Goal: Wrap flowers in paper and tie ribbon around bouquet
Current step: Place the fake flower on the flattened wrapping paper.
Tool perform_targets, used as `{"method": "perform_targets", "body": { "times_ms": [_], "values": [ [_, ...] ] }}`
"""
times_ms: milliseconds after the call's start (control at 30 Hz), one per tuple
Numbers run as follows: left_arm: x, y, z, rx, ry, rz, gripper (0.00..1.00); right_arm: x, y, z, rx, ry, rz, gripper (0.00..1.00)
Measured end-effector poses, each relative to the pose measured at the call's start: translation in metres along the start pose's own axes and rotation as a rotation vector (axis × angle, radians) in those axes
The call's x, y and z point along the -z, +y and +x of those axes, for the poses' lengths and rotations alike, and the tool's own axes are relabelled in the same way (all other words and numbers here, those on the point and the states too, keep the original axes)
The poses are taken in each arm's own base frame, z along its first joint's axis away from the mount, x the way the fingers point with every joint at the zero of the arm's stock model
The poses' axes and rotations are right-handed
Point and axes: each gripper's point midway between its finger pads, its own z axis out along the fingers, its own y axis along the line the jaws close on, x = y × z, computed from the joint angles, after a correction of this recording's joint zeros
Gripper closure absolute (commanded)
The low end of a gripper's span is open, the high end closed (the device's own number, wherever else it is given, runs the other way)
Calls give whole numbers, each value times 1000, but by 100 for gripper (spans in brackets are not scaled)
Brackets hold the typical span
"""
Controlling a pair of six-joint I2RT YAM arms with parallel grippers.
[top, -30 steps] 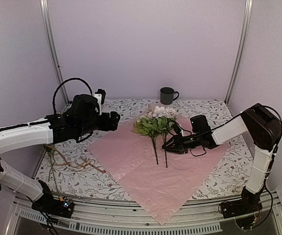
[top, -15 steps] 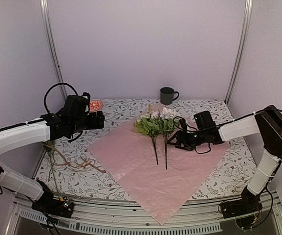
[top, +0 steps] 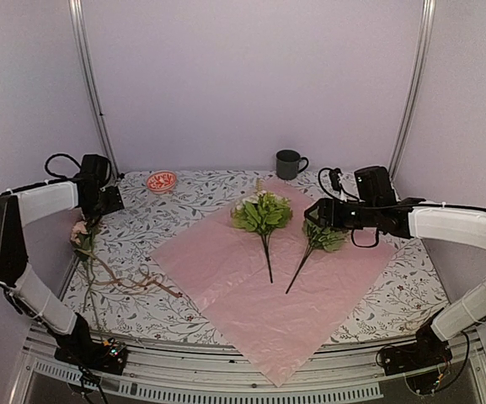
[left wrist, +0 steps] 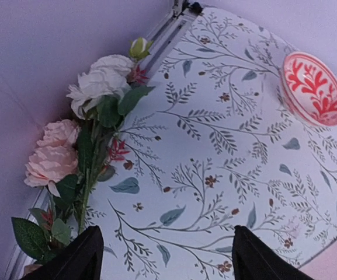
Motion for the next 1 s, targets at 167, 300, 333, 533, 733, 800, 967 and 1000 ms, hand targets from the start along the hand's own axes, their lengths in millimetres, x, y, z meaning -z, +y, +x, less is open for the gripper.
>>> {"method": "perform_targets", "body": {
  "times_ms": [167,300,333,533,733,800,967,1000],
  "values": [
    [-48,51,-17,21,72,-175,21,1,-6,2,75,7,30,27],
    [-80,76,-10,-21,162,-276,21,1,-5,0,125,6,29,27],
    [-87,80,-8,-33,184,-294,21,1,-4,-1,133,4,27,27],
    [-128,95,10,-92,304,-352,27,1,-1,-3,167,2,18,27],
    [-139,106,15,-90,343,-343,50,-1,-2,-3,177,5,19,27],
    [-142,108,17,-96,354,-336,45,-3,-2,-4,179,8,19,27],
    [-141,107,13,-136,350,-333,40,-7,-2,1,180,31,12,27],
    [-141,107,11,-151,346,-335,40,-8,-2,1,180,36,12,27]
  ]
}}
